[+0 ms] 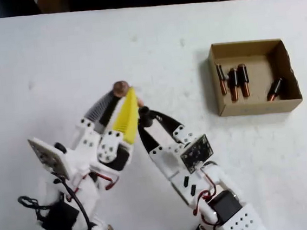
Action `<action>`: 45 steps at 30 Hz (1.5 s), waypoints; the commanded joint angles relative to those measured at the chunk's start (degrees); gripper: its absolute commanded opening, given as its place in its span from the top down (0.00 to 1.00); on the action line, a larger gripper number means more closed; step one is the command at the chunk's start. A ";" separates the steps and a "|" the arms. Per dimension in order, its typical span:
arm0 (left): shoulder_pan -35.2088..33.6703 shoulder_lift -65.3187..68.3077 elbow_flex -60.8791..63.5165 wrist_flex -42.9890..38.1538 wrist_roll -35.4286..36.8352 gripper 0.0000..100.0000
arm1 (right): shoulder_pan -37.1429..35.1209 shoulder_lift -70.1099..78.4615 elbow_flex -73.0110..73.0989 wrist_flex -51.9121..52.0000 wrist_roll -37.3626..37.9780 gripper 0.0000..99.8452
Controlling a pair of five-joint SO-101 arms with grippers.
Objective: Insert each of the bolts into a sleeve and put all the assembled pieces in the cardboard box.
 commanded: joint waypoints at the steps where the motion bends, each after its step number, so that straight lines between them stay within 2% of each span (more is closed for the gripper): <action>1: 1.63 -0.66 0.18 -5.01 0.53 0.98 | -0.66 -0.57 0.44 -1.54 -0.53 0.98; 7: 1.36 -0.66 1.93 -4.04 -0.44 0.98 | -0.22 -0.48 0.44 -1.45 0.00 0.98; 13: 1.27 -0.75 1.58 1.41 -4.84 0.98 | 4.62 -0.57 0.44 0.13 0.53 0.98; 17: 1.54 -0.75 1.76 1.41 -4.92 0.98 | 3.91 -0.57 0.44 2.15 7.74 0.98; 26: 1.19 -0.75 1.85 1.23 -5.01 0.98 | 1.98 -0.66 0.44 5.05 9.23 0.98; 30: 1.19 -0.75 1.93 1.32 -4.84 0.98 | 1.89 -0.66 0.44 4.97 13.71 0.98; 40: 1.10 -0.75 2.73 1.23 -3.52 0.98 | 1.89 -0.66 0.44 2.95 11.96 0.98; 45: -2.15 -0.57 2.81 1.23 -1.32 0.98 | 1.80 -0.66 0.44 2.86 12.04 0.98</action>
